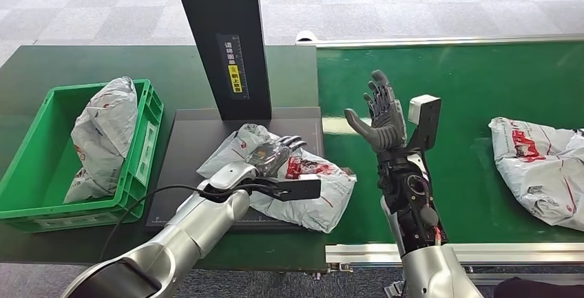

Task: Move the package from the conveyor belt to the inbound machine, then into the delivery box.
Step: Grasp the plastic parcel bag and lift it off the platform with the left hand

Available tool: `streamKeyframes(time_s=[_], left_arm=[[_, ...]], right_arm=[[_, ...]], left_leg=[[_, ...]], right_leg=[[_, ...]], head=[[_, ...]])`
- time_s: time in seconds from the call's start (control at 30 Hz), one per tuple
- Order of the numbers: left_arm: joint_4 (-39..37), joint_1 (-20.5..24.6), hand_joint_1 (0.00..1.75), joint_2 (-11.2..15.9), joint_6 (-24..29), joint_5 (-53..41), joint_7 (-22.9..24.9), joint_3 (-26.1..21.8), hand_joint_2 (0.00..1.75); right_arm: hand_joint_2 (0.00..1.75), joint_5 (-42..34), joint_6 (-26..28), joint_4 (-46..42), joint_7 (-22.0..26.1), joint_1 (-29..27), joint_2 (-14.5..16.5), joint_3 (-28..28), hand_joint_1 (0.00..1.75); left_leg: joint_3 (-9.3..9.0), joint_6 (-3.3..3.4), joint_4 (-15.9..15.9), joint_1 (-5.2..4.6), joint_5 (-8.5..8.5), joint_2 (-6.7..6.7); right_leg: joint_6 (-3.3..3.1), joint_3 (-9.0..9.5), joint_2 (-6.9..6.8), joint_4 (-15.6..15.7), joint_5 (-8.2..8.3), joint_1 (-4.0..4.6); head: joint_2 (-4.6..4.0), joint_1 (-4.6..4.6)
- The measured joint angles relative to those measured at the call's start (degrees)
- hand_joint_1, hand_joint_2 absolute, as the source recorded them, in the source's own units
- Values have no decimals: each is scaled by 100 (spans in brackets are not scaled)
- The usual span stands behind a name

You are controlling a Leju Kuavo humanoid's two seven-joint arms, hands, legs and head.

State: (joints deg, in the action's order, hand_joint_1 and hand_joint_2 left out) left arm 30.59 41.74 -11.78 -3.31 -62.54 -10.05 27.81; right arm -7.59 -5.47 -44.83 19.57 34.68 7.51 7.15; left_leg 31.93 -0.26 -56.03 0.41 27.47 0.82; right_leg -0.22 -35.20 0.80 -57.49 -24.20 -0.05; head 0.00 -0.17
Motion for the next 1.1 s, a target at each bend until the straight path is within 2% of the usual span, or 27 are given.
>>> streamKeyframes(time_s=[0.07, 0.4, 0.57, 0.7, 0.83, 1.1], left_arm=[[-1, -23, 174, 0, -2, 12, -49, 1, 175], [-34, -54, 175, -25, -258, 45, 4, 1, 175], [-51, -77, 175, -21, -92, 85, -69, -1, 175], [89, -184, 175, 32, 489, 257, -453, -45, 175], [551, -351, 175, 111, 1225, 647, -866, -202, 175], [2590, -1030, 175, 258, 3075, 2263, -1948, -976, 175]], right_arm=[[175, 26, 26, 70, -1, -42, 16, -5, 0], [175, 165, 78, 129, -72, -188, 33, -53, 0], [175, 209, 61, 124, -58, -237, 33, -67, 0], [175, 269, 6, 56, -35, -300, 25, -88, 0], [175, 376, -34, -131, -36, -400, 9, -92, 0], [175, 572, -52, -493, 85, -600, -33, -96, 0]], left_leg=[[0, 0, 0, 0, 0, 2], [-1, 0, 0, 0, 0, 1], [-1, 0, 0, 0, 0, 1], [-1, 0, 0, 0, 0, 0], [0, 0, 0, 0, 0, 0], [2, 0, 1, 1, 1, -8]], right_leg=[[0, 0, -1, 0, 0, 0], [0, -1, 1, 0, 0, 0], [0, 0, 1, 0, 0, 0], [0, -1, 1, 0, 0, 0], [0, -2, 1, 0, 0, 1], [0, -4, 3, 0, -1, 1]], head=[[0, 0], [-1, 0], [0, 0], [0, 1], [0, 0], [0, -1]])
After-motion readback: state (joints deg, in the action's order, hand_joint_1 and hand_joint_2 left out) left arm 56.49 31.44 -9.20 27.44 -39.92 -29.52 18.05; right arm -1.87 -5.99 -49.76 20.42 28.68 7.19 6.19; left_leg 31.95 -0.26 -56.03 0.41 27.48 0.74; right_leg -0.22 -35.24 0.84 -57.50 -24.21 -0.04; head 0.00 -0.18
